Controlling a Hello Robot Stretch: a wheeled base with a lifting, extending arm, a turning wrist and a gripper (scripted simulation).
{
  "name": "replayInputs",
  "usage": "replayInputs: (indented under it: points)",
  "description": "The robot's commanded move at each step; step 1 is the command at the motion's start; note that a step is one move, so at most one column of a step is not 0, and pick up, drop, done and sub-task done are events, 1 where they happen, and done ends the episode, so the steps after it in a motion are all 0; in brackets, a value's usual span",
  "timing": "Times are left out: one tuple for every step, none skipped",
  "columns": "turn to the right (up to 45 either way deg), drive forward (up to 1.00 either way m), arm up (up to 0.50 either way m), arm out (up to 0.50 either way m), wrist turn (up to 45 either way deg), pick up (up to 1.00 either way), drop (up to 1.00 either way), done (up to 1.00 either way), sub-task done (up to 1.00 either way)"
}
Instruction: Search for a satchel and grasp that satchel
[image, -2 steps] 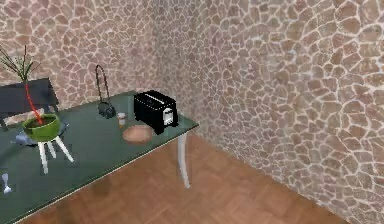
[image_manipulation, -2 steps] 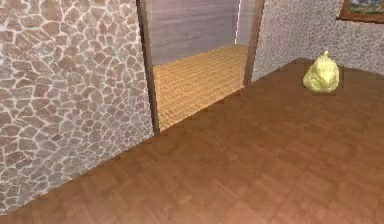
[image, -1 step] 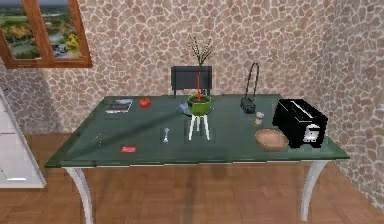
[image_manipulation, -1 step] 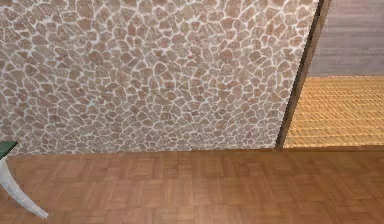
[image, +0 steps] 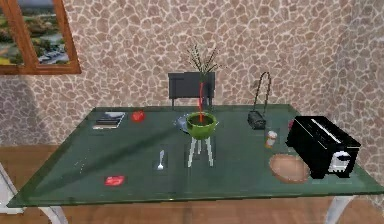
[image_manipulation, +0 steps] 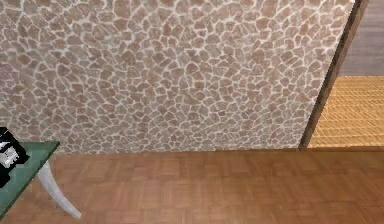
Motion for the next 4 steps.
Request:
replayInputs:
  points:
    - [-45.0, 0.0, 0.0, 0.0, 0.0, 0.0, 0.0, 0.0, 0.0]
    - [-24.0, 0.0, 0.0, 0.0, 0.0, 0.0, 0.0, 0.0, 0.0]
    - [45.0, 0.0, 0.0, 0.0, 0.0, 0.0, 0.0, 0.0, 0.0]
    - [45.0, 0.0, 0.0, 0.0, 0.0, 0.0, 0.0, 0.0, 0.0]
